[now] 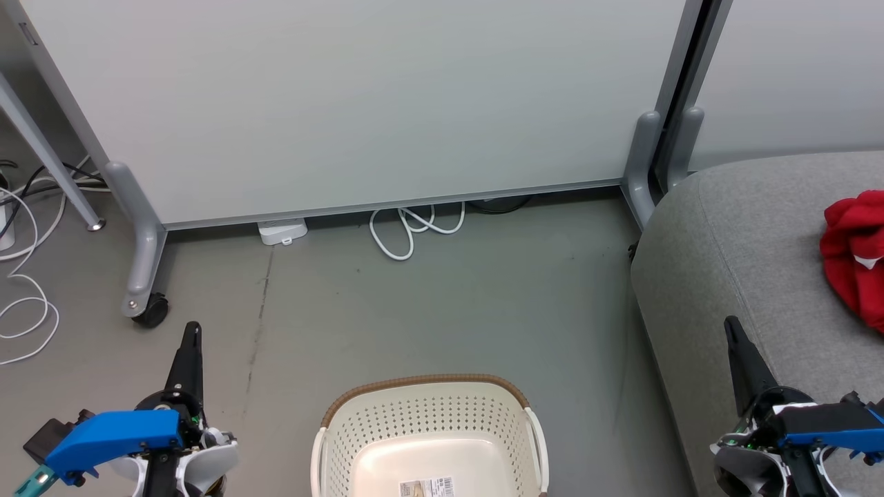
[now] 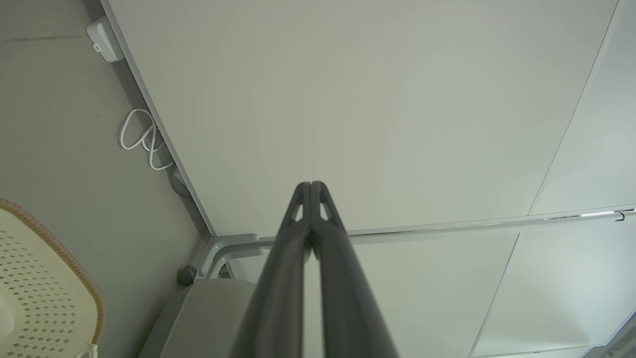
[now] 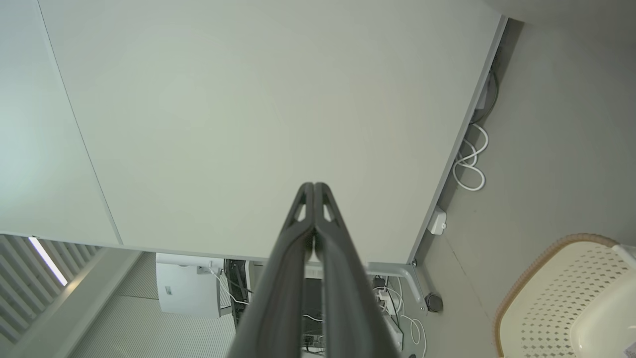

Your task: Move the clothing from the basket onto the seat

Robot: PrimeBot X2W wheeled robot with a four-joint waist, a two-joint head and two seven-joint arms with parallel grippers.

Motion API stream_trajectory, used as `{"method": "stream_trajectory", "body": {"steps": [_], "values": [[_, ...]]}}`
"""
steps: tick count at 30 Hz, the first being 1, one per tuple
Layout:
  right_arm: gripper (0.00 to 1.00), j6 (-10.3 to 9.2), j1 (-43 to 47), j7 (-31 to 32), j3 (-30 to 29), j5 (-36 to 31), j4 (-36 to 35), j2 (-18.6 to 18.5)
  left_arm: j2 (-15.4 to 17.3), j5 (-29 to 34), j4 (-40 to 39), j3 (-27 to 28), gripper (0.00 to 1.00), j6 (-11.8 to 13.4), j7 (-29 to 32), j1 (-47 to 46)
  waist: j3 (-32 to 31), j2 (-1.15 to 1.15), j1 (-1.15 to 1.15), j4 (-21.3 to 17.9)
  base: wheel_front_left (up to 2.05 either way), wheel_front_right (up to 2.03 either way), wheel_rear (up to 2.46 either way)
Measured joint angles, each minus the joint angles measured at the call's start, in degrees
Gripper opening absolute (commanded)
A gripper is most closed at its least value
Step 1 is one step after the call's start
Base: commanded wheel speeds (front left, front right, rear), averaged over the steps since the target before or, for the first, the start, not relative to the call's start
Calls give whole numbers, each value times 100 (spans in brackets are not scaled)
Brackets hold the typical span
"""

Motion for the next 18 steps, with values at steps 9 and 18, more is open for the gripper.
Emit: {"method": "stream_trajectory", "body": {"steps": [9,18], "values": [[0,0,-8,98,-29,350,-18,0,2,-358,-37,33,0,1,93,-18,-14,0,0,-23,0,0,0],[0,0,-17,133,-43,527,-25,0,2,-542,-62,45,0,2,133,-21,-21,0,0,-35,0,0,0]]}}
